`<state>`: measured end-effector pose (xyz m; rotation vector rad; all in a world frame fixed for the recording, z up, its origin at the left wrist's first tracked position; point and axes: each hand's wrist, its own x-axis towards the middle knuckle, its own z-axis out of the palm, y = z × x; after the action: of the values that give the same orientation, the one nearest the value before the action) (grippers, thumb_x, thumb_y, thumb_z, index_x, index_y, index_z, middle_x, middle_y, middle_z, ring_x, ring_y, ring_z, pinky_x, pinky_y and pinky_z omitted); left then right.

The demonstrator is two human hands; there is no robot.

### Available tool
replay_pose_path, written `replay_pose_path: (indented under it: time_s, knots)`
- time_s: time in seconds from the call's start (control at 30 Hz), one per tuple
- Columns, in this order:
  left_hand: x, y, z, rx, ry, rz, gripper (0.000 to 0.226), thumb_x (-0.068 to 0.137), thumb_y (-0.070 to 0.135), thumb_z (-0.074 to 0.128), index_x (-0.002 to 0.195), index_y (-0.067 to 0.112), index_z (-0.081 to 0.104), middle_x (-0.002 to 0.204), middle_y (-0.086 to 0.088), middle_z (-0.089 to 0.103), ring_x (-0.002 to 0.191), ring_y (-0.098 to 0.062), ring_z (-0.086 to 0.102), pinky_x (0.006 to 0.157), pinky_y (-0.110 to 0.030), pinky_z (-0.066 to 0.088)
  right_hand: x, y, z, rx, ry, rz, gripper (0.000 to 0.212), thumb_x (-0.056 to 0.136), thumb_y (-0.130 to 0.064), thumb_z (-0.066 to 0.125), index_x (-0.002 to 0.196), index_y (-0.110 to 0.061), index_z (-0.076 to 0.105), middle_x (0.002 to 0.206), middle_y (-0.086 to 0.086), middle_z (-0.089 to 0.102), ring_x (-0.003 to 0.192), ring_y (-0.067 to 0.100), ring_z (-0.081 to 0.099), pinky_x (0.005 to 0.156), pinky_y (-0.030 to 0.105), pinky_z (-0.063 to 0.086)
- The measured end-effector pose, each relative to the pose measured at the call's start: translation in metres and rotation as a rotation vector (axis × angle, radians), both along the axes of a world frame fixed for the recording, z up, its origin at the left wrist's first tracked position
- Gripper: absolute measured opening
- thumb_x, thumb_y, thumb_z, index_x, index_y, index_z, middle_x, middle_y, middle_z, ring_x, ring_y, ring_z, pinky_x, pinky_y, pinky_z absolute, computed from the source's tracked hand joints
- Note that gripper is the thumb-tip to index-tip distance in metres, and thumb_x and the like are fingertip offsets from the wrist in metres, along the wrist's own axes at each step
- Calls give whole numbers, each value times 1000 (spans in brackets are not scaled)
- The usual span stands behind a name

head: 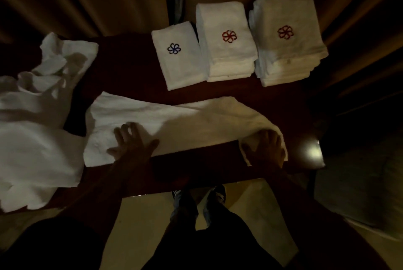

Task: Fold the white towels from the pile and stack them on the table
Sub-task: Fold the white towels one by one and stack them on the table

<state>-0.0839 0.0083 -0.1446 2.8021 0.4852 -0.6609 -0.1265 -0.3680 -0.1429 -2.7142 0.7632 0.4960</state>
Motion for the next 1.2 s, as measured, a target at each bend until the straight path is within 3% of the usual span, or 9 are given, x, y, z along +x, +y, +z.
replay_pose_path:
  time_s: [0.2, 0.37, 0.47, 0.6, 0.67, 0.73, 0.87, 1.07, 1.2]
  knots:
    - [8, 20, -5, 12, 28, -55, 111, 78, 82, 50, 155, 24, -4, 162, 1, -8, 151, -30, -6, 105, -77, 20, 5, -31, 6, -56, 62, 118, 82, 92, -50, 59, 158, -26, 18, 166, 3, 11, 154, 25, -2, 120, 62, 8]
    - [17, 10, 6, 135, -61, -105, 108, 77, 75, 61, 151, 11, 17, 153, -18, 20, 140, -43, 23, 106, -65, 31, 14, -35, 29, -52, -181, 50, 55, 83, -20, 71, 134, -11, 53, 146, 16, 41, 137, 38, 33, 102, 48, 37]
    - [36, -16, 15, 153, -124, -251, 70, 84, 54, 63, 132, 5, 48, 133, -21, 43, 118, -41, 46, 91, -51, 47, 22, -38, 33, -3, -422, 0, 41, 77, -5, 68, 117, -5, 59, 128, 18, 53, 119, 40, 46, 82, 36, 36]
    - [35, -69, 13, -124, -303, -559, 47, 92, 41, 54, 102, -1, 71, 107, -23, 68, 100, -43, 65, 87, -49, 53, 31, -50, 29, 99, -244, 28, 40, 87, -12, 67, 126, -11, 58, 136, 9, 51, 125, 33, 46, 88, 34, 38]
    - [30, -98, 11, -196, -308, -615, 39, 90, 31, 68, 118, 5, 68, 128, -20, 62, 117, -40, 59, 95, -50, 50, 28, -55, 23, 143, -152, 64, 52, 88, -19, 68, 138, -16, 52, 143, 6, 49, 133, 29, 43, 103, 38, 39]
    - [31, -121, 12, -190, -206, -577, 63, 87, 36, 69, 144, 20, 46, 155, -12, 34, 136, -33, 38, 99, -51, 46, 23, -58, 20, 187, -94, 56, 59, 91, -29, 65, 146, -25, 44, 146, 4, 50, 136, 29, 43, 109, 47, 40]
    - [34, -131, 6, -114, -56, -572, 96, 82, 43, 71, 155, 40, 9, 161, -1, -3, 145, -30, 12, 101, -57, 41, 24, -64, 26, 270, 28, 6, 54, 102, -43, 47, 153, -30, 33, 154, 5, 41, 138, 31, 43, 111, 46, 38]
    - [40, -141, 17, -77, 1, -495, 101, 73, 36, 81, 152, 35, 18, 152, -8, 14, 136, -33, 23, 96, -55, 46, 27, -68, 23, 260, 99, 25, 58, 98, -49, 52, 149, -26, 40, 148, 8, 48, 132, 32, 48, 105, 45, 41]
    - [45, -126, 14, -95, 61, -478, 104, 70, 44, 83, 150, 20, 22, 152, -10, 21, 141, -32, 18, 102, -59, 42, 32, -77, 36, 119, 39, 1, 39, 97, -30, 59, 134, -19, 54, 132, 7, 58, 121, 30, 56, 96, 42, 45]
